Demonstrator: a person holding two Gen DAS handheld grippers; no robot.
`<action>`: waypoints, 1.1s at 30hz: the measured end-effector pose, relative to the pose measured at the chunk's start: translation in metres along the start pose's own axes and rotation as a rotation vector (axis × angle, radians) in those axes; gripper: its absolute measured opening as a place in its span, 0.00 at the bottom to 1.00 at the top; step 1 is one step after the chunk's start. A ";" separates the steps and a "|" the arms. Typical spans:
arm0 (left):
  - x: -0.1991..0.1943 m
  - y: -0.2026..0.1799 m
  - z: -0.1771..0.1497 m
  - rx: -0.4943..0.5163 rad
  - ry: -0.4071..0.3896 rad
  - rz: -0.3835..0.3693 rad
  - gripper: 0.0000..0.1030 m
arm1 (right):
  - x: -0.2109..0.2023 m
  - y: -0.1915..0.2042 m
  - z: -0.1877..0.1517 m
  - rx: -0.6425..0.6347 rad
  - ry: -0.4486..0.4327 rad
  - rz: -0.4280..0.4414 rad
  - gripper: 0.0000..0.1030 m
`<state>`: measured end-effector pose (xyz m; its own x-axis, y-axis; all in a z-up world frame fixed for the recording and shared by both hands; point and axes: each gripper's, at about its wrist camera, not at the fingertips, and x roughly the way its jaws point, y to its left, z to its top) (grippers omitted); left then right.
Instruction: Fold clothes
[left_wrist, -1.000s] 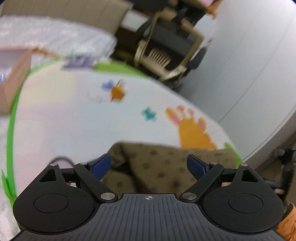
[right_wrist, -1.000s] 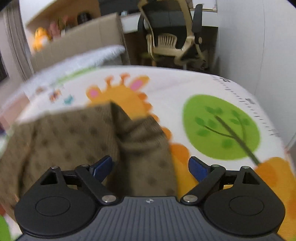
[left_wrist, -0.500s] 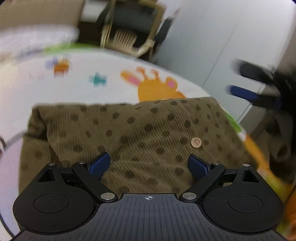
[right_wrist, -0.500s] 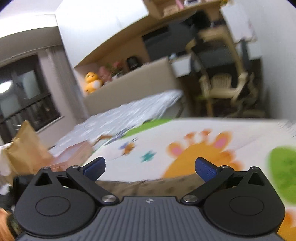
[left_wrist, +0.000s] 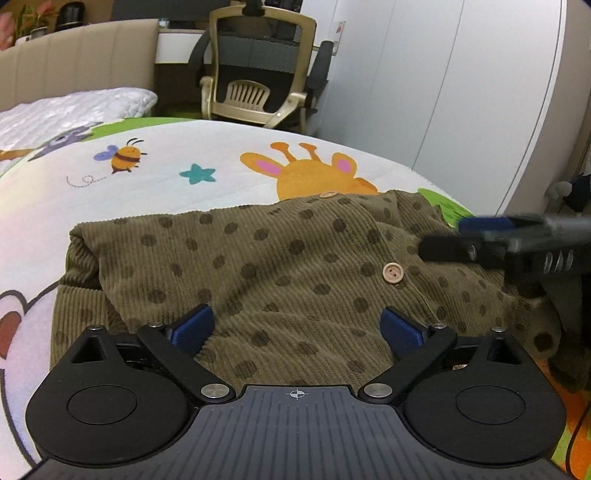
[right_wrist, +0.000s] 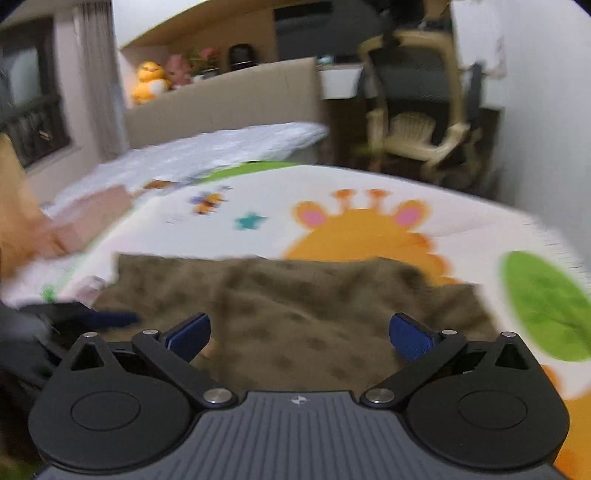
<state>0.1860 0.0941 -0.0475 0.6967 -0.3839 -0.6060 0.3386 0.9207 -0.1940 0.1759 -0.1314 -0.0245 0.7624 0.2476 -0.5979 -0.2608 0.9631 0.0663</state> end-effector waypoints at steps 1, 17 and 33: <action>-0.001 -0.001 -0.001 0.002 0.000 -0.001 0.99 | 0.004 -0.004 -0.008 -0.009 0.037 -0.054 1.00; -0.008 0.002 -0.001 -0.003 0.018 -0.001 1.00 | 0.007 -0.025 -0.022 0.083 0.078 0.033 1.00; -0.089 0.072 0.029 -0.074 -0.022 0.107 1.00 | -0.011 -0.015 0.034 -0.052 -0.087 -0.141 1.00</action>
<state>0.1666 0.1929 0.0146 0.7400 -0.2841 -0.6096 0.2146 0.9588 -0.1864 0.1921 -0.1452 0.0083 0.8414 0.1212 -0.5267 -0.1767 0.9827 -0.0560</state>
